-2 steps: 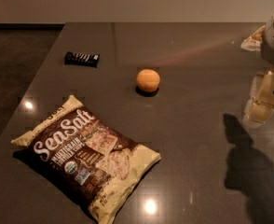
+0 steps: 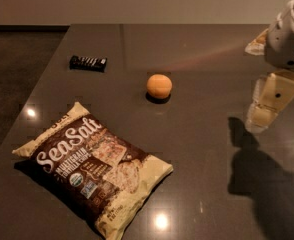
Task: Move orange near brown chip bag
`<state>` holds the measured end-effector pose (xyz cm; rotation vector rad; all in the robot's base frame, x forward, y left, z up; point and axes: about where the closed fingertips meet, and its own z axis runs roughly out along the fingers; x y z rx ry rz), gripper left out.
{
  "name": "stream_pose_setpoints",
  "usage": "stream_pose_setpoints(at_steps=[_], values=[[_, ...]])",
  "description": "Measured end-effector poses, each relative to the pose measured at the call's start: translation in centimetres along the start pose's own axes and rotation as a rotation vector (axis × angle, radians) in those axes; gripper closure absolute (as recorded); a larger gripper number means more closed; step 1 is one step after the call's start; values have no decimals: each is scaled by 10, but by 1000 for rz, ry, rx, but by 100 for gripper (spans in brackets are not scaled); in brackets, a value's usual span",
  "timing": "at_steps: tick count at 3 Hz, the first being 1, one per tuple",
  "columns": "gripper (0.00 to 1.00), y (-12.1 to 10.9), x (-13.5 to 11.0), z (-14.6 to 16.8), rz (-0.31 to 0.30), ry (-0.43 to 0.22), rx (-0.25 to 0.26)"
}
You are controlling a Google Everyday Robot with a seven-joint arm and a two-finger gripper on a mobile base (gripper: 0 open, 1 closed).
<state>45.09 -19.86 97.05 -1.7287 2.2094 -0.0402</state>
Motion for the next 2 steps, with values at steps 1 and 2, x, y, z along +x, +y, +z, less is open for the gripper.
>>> stream_pose_setpoints(at_steps=[1, 2], values=[[0, -12, -34, 29, 8, -44, -28], [0, -22, -58, 60, 29, -57, -35]])
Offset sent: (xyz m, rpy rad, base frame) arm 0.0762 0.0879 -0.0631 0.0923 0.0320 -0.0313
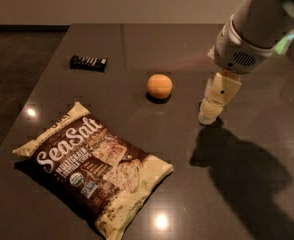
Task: Move orange near brown chip bag
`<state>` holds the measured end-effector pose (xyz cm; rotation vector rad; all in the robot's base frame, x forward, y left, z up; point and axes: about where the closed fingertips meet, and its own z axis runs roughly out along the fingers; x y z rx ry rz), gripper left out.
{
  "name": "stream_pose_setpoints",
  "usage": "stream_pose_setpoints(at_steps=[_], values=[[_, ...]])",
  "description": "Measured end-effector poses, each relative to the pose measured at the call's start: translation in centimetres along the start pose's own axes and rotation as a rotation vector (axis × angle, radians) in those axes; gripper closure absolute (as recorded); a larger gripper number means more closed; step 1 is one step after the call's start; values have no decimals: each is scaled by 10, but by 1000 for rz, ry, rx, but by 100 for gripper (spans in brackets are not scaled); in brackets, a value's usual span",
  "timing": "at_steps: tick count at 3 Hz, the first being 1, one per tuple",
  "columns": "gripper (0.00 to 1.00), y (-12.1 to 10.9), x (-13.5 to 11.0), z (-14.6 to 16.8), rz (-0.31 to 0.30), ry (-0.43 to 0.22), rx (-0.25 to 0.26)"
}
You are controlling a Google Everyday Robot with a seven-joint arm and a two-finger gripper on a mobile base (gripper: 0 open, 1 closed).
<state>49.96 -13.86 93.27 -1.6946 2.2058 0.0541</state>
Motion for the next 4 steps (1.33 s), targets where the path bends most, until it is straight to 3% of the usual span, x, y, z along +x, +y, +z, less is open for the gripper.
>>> stream_pose_setpoints(at_steps=[4], values=[[0, -35, -78, 92, 54, -119, -32]])
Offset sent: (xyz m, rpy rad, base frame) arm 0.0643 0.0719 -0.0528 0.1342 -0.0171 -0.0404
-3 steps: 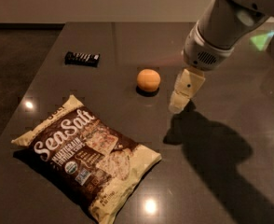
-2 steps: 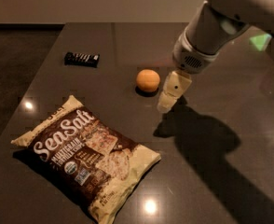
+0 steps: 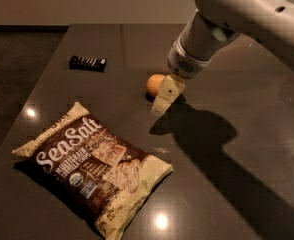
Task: Move orange near brown chip bag
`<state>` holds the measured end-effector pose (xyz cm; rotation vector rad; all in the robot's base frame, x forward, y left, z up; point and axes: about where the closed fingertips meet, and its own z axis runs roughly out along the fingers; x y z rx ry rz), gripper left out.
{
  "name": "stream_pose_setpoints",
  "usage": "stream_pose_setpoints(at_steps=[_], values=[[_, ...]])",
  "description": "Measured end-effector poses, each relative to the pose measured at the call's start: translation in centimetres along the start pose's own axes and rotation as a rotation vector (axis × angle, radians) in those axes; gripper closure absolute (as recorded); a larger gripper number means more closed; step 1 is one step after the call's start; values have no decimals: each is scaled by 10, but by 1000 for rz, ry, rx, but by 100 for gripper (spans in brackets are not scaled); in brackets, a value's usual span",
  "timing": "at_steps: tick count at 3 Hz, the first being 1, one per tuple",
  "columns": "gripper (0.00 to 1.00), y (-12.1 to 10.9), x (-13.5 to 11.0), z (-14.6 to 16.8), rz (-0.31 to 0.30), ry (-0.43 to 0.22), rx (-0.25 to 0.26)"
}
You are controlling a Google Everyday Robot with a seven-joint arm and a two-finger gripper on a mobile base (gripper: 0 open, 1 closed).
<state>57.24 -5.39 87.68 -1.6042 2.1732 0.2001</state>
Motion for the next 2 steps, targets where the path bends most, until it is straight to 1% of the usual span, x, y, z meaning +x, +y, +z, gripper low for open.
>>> stream_pose_setpoints(at_steps=[1, 2], values=[[0, -8, -5, 15, 0, -1, -6], [11, -14, -5, 25, -2, -1, -20]])
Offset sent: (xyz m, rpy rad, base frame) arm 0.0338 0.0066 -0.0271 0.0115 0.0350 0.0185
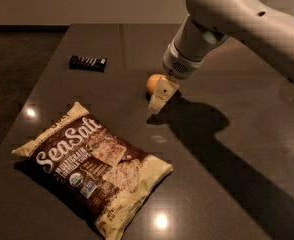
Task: Move orange near brown chip bag
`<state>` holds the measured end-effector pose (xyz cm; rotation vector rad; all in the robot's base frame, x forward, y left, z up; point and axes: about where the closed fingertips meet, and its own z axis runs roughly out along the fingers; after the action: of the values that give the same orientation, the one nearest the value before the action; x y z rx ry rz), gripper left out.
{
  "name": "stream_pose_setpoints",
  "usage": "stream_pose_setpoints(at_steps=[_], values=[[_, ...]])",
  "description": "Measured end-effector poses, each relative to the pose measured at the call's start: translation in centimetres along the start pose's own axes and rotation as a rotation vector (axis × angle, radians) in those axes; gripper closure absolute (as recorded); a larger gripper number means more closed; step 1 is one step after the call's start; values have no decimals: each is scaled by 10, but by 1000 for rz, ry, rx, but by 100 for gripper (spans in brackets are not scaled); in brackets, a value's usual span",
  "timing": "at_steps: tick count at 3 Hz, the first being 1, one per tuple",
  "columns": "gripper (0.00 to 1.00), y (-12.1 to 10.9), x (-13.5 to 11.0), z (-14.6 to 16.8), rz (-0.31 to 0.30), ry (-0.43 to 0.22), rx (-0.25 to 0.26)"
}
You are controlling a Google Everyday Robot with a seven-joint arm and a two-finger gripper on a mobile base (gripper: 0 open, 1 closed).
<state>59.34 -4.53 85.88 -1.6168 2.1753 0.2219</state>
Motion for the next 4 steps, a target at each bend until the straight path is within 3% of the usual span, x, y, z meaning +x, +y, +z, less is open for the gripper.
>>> stream_pose_setpoints(at_steps=[2, 3, 4], values=[[58, -1, -5, 2, -8, -23, -66], [81, 14, -11, -4, -33, -47, -115], [100, 75, -32, -14, -141, -115, -247]])
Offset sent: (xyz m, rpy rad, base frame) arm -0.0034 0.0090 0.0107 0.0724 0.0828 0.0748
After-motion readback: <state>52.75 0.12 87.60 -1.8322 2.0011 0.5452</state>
